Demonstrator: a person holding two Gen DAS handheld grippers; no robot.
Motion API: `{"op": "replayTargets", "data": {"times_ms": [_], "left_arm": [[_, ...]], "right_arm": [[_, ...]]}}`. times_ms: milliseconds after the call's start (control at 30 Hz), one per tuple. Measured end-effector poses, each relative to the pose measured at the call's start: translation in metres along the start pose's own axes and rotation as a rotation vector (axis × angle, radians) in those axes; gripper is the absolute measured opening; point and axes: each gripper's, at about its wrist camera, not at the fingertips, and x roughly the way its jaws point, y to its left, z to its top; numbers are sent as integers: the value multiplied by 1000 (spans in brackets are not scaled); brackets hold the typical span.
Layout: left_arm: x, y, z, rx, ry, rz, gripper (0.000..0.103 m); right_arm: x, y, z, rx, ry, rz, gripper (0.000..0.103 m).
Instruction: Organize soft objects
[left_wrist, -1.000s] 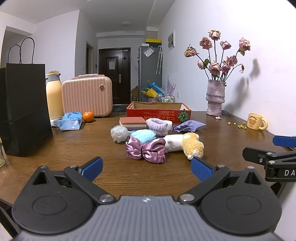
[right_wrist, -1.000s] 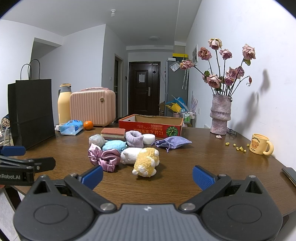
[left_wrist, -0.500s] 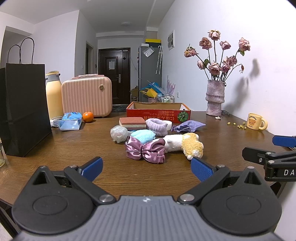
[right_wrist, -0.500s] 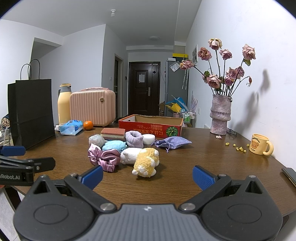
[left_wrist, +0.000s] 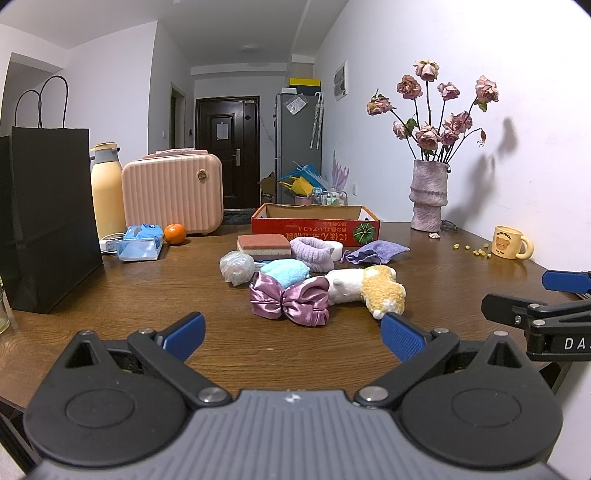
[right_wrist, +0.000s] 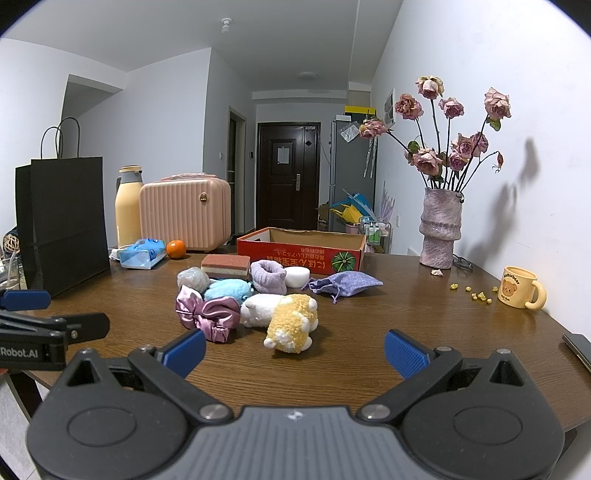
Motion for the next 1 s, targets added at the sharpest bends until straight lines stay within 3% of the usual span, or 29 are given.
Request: {"op": "replayTargets", "data": {"times_ms": [300, 1000], "left_arm": [[2, 1, 2, -10, 0, -3, 103], [64, 15, 15, -28, 63, 0, 103]], "right_arm": [[5, -1, -1, -3, 0, 0, 103], [59, 1, 11, -11, 76, 9, 103]]}}
